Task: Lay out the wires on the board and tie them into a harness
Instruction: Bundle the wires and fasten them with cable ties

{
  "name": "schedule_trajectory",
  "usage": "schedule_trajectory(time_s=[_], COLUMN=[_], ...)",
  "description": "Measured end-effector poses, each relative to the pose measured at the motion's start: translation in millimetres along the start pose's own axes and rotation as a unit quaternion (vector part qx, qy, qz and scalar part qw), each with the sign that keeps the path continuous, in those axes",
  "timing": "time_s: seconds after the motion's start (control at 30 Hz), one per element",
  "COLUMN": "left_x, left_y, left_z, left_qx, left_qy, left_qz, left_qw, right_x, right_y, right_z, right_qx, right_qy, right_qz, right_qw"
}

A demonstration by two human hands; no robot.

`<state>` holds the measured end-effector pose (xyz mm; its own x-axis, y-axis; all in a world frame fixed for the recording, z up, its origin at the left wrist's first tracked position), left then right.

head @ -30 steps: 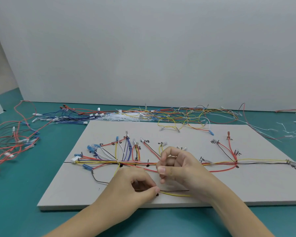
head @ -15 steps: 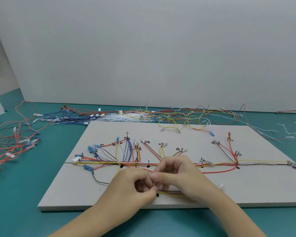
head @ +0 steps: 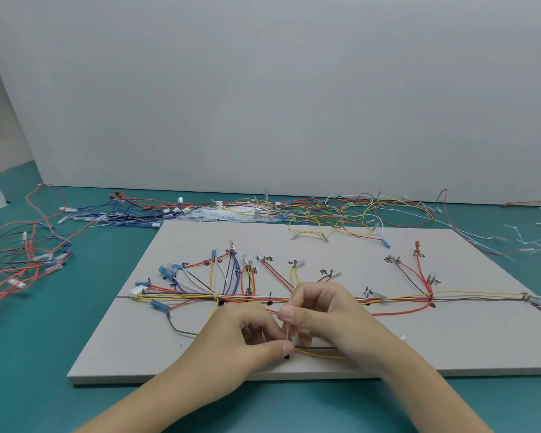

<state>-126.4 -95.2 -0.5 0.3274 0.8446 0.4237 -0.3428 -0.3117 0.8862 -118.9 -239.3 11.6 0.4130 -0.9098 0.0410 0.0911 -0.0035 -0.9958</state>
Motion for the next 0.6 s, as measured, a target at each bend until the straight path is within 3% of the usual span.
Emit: schedule_trajectory(time_s=[0.23,0.6], left_x=[-4.0,-5.0], left_y=[-6.9,-4.3], left_z=[1.0,2.7], left_qx=[0.004,-0.009], left_qy=[-0.004,-0.006], left_qz=[0.119,0.127], left_qw=[0.993,0.992], right_x=[1.5,-3.8], right_y=[-1.6,6.4], right_z=[0.8,-0.2], right_qx=[0.013,-0.057], right_qy=[0.012,-0.037], right_qz=[0.041,0.104], right_qw=[0.999,0.992])
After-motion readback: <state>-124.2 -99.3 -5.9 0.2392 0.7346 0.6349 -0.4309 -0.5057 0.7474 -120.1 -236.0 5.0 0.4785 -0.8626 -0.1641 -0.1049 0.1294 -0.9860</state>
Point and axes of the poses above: each hand's wrist, its own z-axis towards the middle knuckle, its own x-axis out of the back of the hand, y = z × x, the point moved 5 cm from there along z, towards the middle knuckle, and after that the axes turned 2 degrees about x, right-handed, at the moved point
